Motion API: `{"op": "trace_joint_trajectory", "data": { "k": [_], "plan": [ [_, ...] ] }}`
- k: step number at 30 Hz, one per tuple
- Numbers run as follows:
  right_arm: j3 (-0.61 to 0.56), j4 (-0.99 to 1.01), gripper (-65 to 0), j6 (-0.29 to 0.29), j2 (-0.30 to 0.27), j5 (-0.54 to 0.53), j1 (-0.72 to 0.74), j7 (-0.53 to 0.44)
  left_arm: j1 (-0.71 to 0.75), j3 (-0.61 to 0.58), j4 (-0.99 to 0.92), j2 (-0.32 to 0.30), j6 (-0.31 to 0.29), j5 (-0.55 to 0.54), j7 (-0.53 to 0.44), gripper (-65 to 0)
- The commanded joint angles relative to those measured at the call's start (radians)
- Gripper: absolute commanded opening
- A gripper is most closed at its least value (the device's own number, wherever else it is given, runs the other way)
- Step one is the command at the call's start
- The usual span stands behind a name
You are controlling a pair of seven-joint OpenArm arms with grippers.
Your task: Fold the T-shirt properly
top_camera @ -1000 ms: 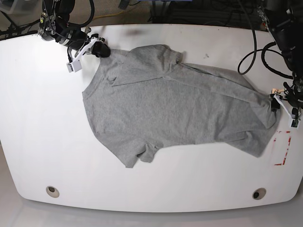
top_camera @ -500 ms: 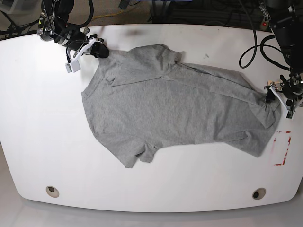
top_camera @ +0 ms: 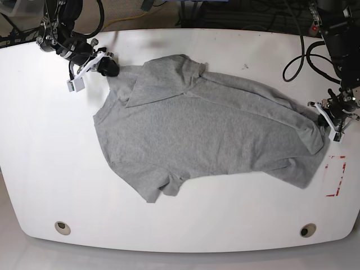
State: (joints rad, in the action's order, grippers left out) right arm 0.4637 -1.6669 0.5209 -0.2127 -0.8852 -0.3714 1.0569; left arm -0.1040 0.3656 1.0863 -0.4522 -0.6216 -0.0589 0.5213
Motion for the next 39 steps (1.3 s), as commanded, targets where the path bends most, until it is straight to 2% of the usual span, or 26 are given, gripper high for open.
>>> {"op": "trace_joint_trajectory", "data": {
  "k": [1, 6, 10, 16, 19, 23, 28, 32, 33, 36, 37, 39],
  "plan": [
    [0.005, -0.017, -65.0, 0.005, -0.043, -0.019, 0.004, -0.014, 0.034, 0.008, 0.076, -0.02, 0.004, 0.027, 0.072, -64.9],
    [0.019, -0.017, -65.0, 0.005, -0.084, -0.019, 0.019, -0.014, 0.158, 0.011, 0.317, -0.013, 0.003, 0.027, 0.198, -64.9],
    [0.054, -0.02, -65.0, 0.005, -0.09, -0.022, 0.013, -0.01, 0.277, 0.011, 0.48, -0.01, 0.003, 0.027, 0.26, -64.7],
    [0.096, -0.02, -65.0, 0.011, -0.135, -0.024, -0.042, -0.01, 0.436, 0.014, 0.699, 0.037, 0.003, 0.026, 0.371, -64.6],
    [0.099, -0.02, -65.0, 0.014, -0.141, -0.024, -0.074, -0.01, 0.508, 0.029, 0.768, 0.048, 0.003, 0.024, 0.382, -64.6],
    [0.099, -0.02, -65.0, 0.014, -0.143, -0.024, -0.107, -0.01, 0.577, 0.072, 0.811, 0.096, 0.001, 0.024, 0.382, -64.6],
    [0.1, -0.022, -65.0, 0.015, -0.144, -0.024, -0.143, -0.01, 0.631, 0.085, 0.819, 0.111, -0.077, 0.029, 0.382, -64.6],
    [0.1, -0.022, -65.0, 0.015, -0.143, -0.024, -0.146, -0.01, 0.656, 0.103, 0.816, 0.125, -0.077, 0.031, 0.382, -64.2],
    [0.1, -0.022, -65.0, 0.015, -0.143, -0.024, -0.148, -0.01, 0.662, 0.112, 0.819, 0.125, -0.077, 0.031, 0.382, -62.8],
    [0.1, -0.022, -61.2, 0.015, -0.141, -0.024, -0.146, -0.01, 0.666, 0.132, 0.819, 0.126, -0.077, 0.029, 0.382, -47.6],
    [0.1, -0.022, -58.0, 0.015, -0.139, -0.024, -0.143, -0.01, 0.666, 0.134, 0.817, 0.126, -0.077, 0.029, 0.382, -42.6],
    [0.135, -0.023, -44.5, 0.015, -0.133, -0.025, -0.143, -0.011, 0.665, 0.149, 0.822, 0.128, -0.077, 0.026, 0.382, -28.6]
  ]
}}
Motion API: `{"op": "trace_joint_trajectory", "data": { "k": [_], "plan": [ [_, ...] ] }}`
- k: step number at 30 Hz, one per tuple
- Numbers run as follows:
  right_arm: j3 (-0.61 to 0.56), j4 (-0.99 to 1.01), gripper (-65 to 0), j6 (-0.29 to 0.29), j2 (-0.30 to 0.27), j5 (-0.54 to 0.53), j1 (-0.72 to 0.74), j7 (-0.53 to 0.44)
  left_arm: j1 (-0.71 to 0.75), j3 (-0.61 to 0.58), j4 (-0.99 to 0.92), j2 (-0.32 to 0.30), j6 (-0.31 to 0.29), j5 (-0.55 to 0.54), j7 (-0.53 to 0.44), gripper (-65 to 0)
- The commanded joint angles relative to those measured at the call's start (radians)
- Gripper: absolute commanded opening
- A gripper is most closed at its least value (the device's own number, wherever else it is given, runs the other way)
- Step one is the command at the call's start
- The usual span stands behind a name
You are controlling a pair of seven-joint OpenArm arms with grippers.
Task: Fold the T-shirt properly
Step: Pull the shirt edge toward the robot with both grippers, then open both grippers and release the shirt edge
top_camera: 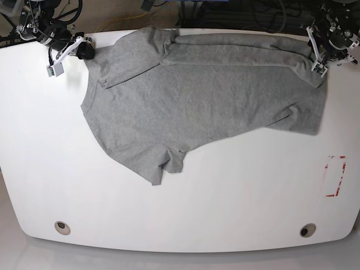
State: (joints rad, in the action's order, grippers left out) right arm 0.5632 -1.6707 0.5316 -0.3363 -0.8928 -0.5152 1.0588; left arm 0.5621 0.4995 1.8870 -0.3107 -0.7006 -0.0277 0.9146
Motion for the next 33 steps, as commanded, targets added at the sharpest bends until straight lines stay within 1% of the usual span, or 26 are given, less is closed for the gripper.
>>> {"op": "trace_joint_trajectory", "data": {
  "k": [1, 2, 3, 4, 5, 6, 8, 9, 11, 12, 13, 16, 19, 25, 30, 33],
  "plan": [
    [0.056, -0.03, -37.6, 0.005, -0.002, -0.019, 0.0, -0.013, -0.006, 0.026, 0.021, -0.006, 0.002, -0.007, -0.012, -25.0],
    [0.073, -0.046, -32.7, 0.005, 0.009, -0.021, 0.0, -0.013, -0.007, 0.041, 0.021, 0.006, 0.002, -0.007, -0.012, -23.5],
    [0.094, -0.067, -25.8, 0.005, 0.024, -0.025, -0.003, -0.013, -0.012, 0.066, 0.021, 0.02, 0.002, -0.008, -0.012, -22.9],
    [0.11, -0.092, -20.6, 0.005, 0.035, -0.025, -0.004, -0.012, -0.026, 0.083, 0.024, 0.029, 0.002, -0.008, -0.012, -23.2],
    [0.119, -0.119, -17.6, 0.006, 0.044, -0.025, -0.006, -0.012, -0.043, 0.092, 0.032, 0.032, 0.002, -0.008, -0.012, -23.6],
    [0.125, -0.142, -16.0, 0.008, 0.05, -0.025, -0.007, -0.01, -0.055, 0.095, 0.041, 0.034, 0.002, -0.008, -0.012, -24.0],
    [0.128, -0.173, -15.9, 0.028, 0.059, -0.027, -0.016, 0.018, -0.066, 0.101, 0.064, 0.037, 0.002, -0.01, -0.012, -25.0],
    [0.131, -0.182, -16.5, 0.046, 0.062, -0.027, -0.018, 0.036, -0.066, 0.104, 0.078, 0.037, 0.002, -0.01, -0.012, -25.3],
    [0.133, -0.196, -18.7, 0.103, 0.081, -0.061, -0.026, 0.082, -0.066, 0.107, 0.104, 0.04, 0.002, -0.011, -0.012, -25.4],
    [0.133, -0.197, -19.8, 0.123, 0.092, -0.073, -0.026, 0.096, -0.069, 0.107, 0.104, 0.04, 0.002, -0.011, -0.012, -25.4],
    [0.133, -0.197, -20.8, 0.13, 0.098, -0.082, -0.027, 0.105, -0.069, 0.107, 0.104, 0.04, 0.002, -0.011, -0.012, -25.4],
    [0.126, -0.196, -23.9, 0.141, 0.118, -0.093, -0.029, 0.142, -0.072, 0.107, 0.104, 0.041, 0.002, -0.011, -0.012, -25.4],
    [0.097, -0.194, -24.4, 0.143, 0.145, -0.091, -0.036, 0.168, -0.089, 0.106, 0.102, 0.041, 0.002, -0.01, -0.012, -25.4],
    [-0.019, -0.188, -24.7, 0.135, 0.151, -0.085, -0.035, 0.159, -0.109, 0.101, 0.087, 0.041, 0.002, -0.008, -0.012, -25.4],
    [-0.067, -0.188, -24.9, 0.135, 0.156, -0.004, -0.013, 0.136, -0.118, 0.101, 0.07, 0.055, 0.002, -0.007, -0.012, -25.4],
    [-0.085, -0.188, -25.0, 0.135, 0.177, 0.031, 0.008, 0.133, -0.116, 0.101, 0.067, 0.055, 0.002, -0.007, -0.012, -25.4]
  ]
}}
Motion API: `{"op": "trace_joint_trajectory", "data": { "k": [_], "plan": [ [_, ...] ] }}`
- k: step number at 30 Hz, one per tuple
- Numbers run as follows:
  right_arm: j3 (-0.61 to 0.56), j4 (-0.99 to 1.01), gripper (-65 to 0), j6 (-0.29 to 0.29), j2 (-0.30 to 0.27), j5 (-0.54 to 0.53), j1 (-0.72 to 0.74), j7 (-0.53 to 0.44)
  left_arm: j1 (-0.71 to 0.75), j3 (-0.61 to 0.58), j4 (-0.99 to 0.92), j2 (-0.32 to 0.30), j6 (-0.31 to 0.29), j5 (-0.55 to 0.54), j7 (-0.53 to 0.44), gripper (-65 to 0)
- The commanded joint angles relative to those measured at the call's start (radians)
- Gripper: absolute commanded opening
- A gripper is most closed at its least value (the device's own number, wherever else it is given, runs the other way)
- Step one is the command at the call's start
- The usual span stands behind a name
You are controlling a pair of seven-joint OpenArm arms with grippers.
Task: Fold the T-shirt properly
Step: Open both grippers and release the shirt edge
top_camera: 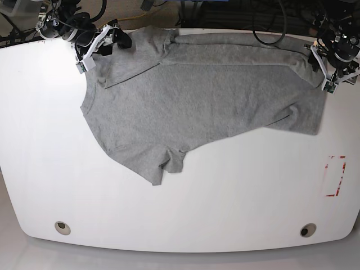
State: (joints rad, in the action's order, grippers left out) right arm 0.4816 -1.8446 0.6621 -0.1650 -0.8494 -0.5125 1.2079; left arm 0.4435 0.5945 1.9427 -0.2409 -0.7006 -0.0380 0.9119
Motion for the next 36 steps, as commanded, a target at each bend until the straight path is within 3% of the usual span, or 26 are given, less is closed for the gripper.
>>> {"op": "trace_joint_trajectory", "data": {
  "k": [1, 4, 9, 10, 18, 27, 36],
  "plan": [
    [-0.01, -0.016, -25.2, 0.005, 0.011, -0.009, 0.007, -0.017, 0.004, 0.006, 0.011, -0.015, 0.002, 0.003, -0.009, -25.4],
    [-0.013, -0.019, -31.2, 0.005, 0.017, -0.012, 0.007, -0.017, 0.007, 0.006, 0.01, -0.015, 0.002, 0.003, -0.009, -25.4],
    [-0.013, -0.023, -59.8, 0.005, 0.032, -0.012, 0.007, -0.017, 0.007, 0.008, 0.002, 0.012, 0.002, 0.007, -0.009, -25.4],
    [-0.013, -0.025, -62.6, 0.005, 0.031, -0.012, 0.007, -0.015, 0.007, 0.008, -0.001, 0.013, 0.002, 0.008, -0.009, -25.4],
    [-0.011, -0.131, -63.9, 0.014, 0.029, -0.014, 0.004, -0.013, 0.008, 0.008, -0.01, 0.019, 0.002, 0.008, -0.009, -25.4],
    [-0.011, -0.135, -63.7, 0.008, -0.012, -0.006, 0.12, -0.013, 0.008, 0.008, -0.049, 0.015, 0.002, 0.008, -0.009, -25.4],
    [-0.013, 0.084, -63.7, 0.009, -0.061, -0.008, 0.268, -0.013, 0.008, 0.008, -0.064, 0.018, 0.002, 0.008, -0.009, -25.4]
  ]
}}
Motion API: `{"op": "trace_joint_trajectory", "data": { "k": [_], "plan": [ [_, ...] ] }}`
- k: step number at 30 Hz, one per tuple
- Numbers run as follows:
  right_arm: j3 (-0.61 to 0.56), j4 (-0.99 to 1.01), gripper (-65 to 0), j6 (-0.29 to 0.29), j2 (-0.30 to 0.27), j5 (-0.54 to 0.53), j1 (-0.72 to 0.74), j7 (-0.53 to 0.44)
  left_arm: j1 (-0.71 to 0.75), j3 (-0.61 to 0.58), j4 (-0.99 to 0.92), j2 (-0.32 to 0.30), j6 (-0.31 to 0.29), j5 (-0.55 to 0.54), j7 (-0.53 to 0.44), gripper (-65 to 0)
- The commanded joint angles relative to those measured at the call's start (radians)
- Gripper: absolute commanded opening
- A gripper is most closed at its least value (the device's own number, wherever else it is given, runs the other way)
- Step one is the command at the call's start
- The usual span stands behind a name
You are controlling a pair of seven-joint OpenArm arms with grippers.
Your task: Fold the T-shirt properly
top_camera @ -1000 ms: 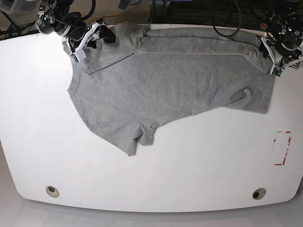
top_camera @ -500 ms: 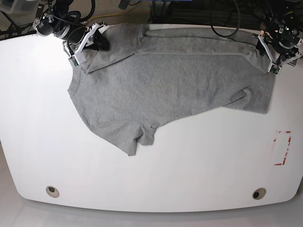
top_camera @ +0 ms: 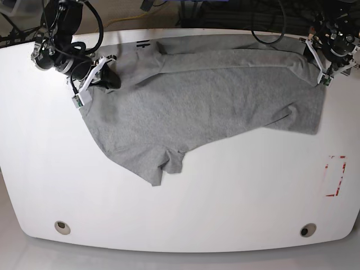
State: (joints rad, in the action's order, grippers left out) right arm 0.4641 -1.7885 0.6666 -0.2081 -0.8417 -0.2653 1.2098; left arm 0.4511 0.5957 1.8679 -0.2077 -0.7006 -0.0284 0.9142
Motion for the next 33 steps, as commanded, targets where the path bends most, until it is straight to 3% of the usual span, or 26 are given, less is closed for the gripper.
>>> {"op": "trace_joint_trajectory", "data": {
  "k": [1, 6, 9, 15, 17, 22, 28, 33],
  "plan": [
    [0.005, 0.052, -63.6, 0.006, -0.02, -0.017, 0.034, -0.015, 0.001, 0.007, 0.011, -0.016, 0.002, -0.001, -0.011, -25.4],
    [0.005, 0.118, -63.6, 0.002, -0.041, -0.014, 0.099, -0.015, 0.001, 0.007, 0.011, -0.014, 0.002, -0.001, -0.011, -25.4],
    [0.003, 0.12, -59.0, 0.0, -0.049, -0.014, 0.12, -0.015, 0.001, 0.008, 0.011, -0.014, 0.002, -0.001, -0.011, -25.4],
    [0.011, 0.118, -23.0, -0.001, -0.103, 0.015, 0.133, -0.015, 0.001, 0.011, 0.017, -0.014, 0.002, -0.008, -0.011, -25.4],
    [0.014, 0.117, -16.3, -0.001, -0.126, 0.037, 0.128, -0.015, 0.001, 0.011, 0.019, -0.012, 0.002, -0.011, -0.011, -25.4],
    [0.06, 0.114, -19.0, -0.001, -0.176, 0.089, 0.073, -0.025, 0.001, 0.017, 0.02, -0.012, 0.002, -0.077, -0.011, -25.4],
    [0.184, 0.114, -23.3, 0.005, -0.173, 0.198, 0.001, -0.043, 0.035, 0.109, 0.02, -0.012, 0.002, -0.268, -0.011, -25.4],
    [0.198, 0.12, -22.8, 0.009, -0.166, 0.259, -0.058, -0.091, 0.073, 0.14, 0.02, -0.012, 0.002, -0.359, -0.013, -25.4]
  ]
}}
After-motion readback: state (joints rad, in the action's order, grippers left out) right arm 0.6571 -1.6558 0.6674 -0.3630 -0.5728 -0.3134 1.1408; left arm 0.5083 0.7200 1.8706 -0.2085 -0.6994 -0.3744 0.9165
